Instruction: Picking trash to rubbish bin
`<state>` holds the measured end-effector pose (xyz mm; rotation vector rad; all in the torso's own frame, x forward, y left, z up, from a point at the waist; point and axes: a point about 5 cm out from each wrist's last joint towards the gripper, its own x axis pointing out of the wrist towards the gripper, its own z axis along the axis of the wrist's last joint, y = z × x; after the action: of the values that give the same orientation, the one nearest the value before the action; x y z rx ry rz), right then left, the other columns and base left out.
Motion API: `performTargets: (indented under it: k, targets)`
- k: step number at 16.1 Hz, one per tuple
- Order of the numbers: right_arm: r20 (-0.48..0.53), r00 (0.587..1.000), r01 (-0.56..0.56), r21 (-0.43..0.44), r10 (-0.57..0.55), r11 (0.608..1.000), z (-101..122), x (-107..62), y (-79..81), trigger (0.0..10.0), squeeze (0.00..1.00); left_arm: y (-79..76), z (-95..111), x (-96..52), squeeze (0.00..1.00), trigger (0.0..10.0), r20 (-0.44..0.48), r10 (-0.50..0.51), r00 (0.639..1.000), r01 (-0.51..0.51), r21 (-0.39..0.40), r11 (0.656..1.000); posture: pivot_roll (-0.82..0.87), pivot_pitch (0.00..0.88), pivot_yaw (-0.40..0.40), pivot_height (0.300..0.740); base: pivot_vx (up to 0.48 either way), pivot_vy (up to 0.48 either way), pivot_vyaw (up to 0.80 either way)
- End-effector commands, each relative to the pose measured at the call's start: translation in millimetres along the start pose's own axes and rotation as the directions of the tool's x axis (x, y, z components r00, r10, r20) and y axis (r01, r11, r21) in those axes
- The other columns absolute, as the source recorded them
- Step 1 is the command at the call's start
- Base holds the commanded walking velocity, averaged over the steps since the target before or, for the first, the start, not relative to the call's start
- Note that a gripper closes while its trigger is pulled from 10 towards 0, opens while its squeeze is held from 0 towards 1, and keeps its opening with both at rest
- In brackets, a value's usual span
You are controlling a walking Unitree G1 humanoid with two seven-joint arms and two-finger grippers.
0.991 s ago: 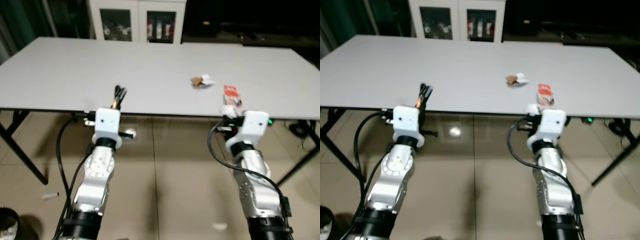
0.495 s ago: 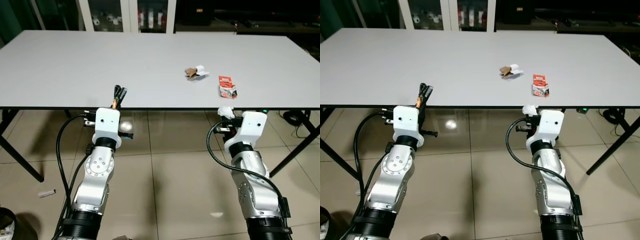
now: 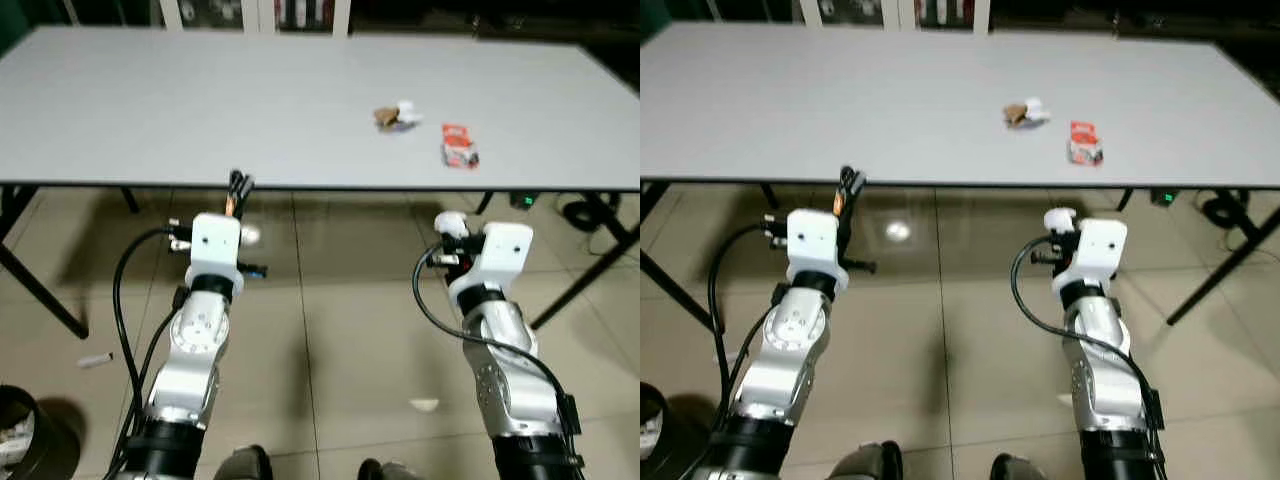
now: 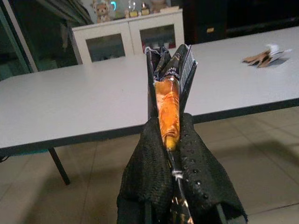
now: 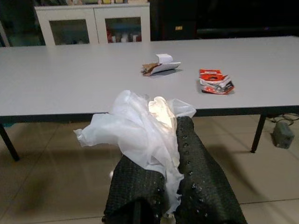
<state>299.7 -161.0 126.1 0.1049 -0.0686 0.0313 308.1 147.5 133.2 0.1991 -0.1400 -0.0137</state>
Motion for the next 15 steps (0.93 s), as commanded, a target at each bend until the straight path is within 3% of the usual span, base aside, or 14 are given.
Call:
performTargets:
  k: [1, 7, 15]
  targets:
    - [-0.004, 1.0, 0.009, 0.007, -0.009, 1.0, 0.2, -2.5, -2.1, 10.0, 0.0, -2.3, 3.2, -0.5, 0.0, 10.0, 0.01, -0.009, 1.0, 0.009, 0.004, 1.0, -0.04, 0.049, -0.032, 0.74, -0.307, 0.0, 0.0]
    - [-0.008, 1.0, 0.003, 0.008, -0.003, 1.0, -0.6, -3.0, -0.9, 10.0, 0.0, -2.0, 3.4, 0.5, 0.0, 10.0, 0.009, -0.006, 1.0, 0.006, 0.006, 1.0, -0.04, 0.049, -0.032, 0.74, -0.282, 0.0, 0.0]
    - [-0.014, 1.0, 0.005, 0.009, -0.004, 1.0, -1.4, -3.5, -1.2, 10.0, 0.0, -3.1, 0.2, 0.7, 0.0, 10.0, -0.017, -0.008, 1.0, 0.008, -0.004, 1.0, -0.04, 0.05, -0.034, 0.74, 0.0, 0.0, 0.0]
